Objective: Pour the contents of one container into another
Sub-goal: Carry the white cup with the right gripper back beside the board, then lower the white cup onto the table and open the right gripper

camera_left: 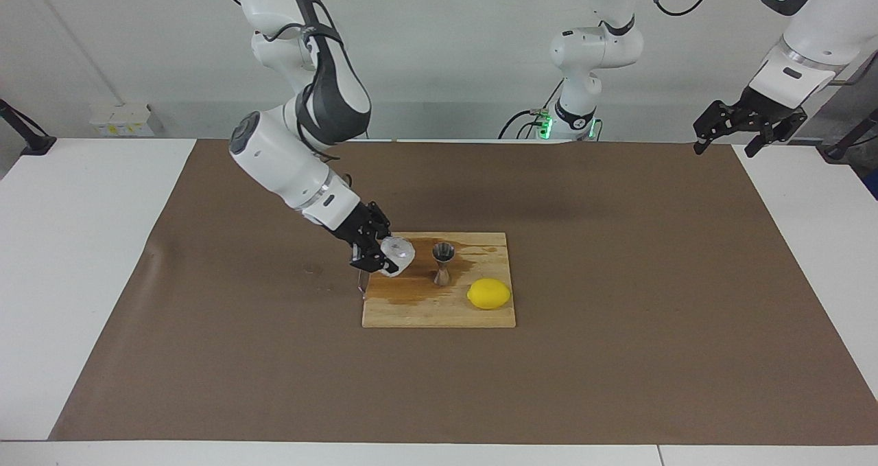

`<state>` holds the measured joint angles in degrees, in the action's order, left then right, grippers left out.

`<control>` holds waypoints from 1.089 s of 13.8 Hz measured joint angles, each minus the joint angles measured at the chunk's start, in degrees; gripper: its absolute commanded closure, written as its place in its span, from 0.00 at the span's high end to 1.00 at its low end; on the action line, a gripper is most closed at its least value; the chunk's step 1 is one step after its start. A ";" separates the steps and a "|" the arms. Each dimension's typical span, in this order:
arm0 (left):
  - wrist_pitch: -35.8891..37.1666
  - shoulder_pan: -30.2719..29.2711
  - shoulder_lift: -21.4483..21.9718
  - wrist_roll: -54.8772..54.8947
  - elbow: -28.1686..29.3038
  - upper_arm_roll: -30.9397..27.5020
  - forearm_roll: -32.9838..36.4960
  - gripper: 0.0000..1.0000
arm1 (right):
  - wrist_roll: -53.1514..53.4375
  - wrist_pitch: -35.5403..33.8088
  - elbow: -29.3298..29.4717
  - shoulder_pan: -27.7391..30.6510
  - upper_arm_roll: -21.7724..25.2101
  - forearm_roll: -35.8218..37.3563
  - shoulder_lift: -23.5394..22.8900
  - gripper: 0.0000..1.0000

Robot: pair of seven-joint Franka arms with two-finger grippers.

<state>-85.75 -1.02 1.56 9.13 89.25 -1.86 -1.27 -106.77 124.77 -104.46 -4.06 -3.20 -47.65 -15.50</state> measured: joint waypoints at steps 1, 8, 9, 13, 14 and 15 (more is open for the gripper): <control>0.00 0.00 0.00 0.00 0.00 0.00 0.00 1.00 | -2.21 -0.57 -1.14 1.55 0.00 -0.91 0.01 0.19; 0.00 0.00 0.00 0.00 0.00 0.00 0.00 1.00 | -26.90 -3.82 -10.03 13.50 0.03 -11.97 -6.43 0.28; 0.00 0.00 0.00 0.00 0.00 0.00 0.00 1.00 | -27.65 -3.86 -10.11 14.09 0.02 -11.98 -7.49 0.54; 0.00 0.00 0.00 0.00 0.00 0.00 0.00 1.00 | -27.48 -4.02 -10.31 14.15 -0.27 -12.12 -7.96 1.00; 0.00 0.00 0.00 0.00 0.00 0.00 0.00 1.00 | -27.00 -4.04 -10.26 14.09 -0.30 -12.11 -7.64 1.00; 0.00 0.00 0.00 0.00 0.00 0.00 0.00 1.00 | -25.97 -4.04 -10.09 14.02 -0.30 -11.36 -6.70 1.00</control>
<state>-85.75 -1.02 1.56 9.13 89.25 -1.86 -1.27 -132.74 120.73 -114.56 9.96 -3.50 -59.02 -22.21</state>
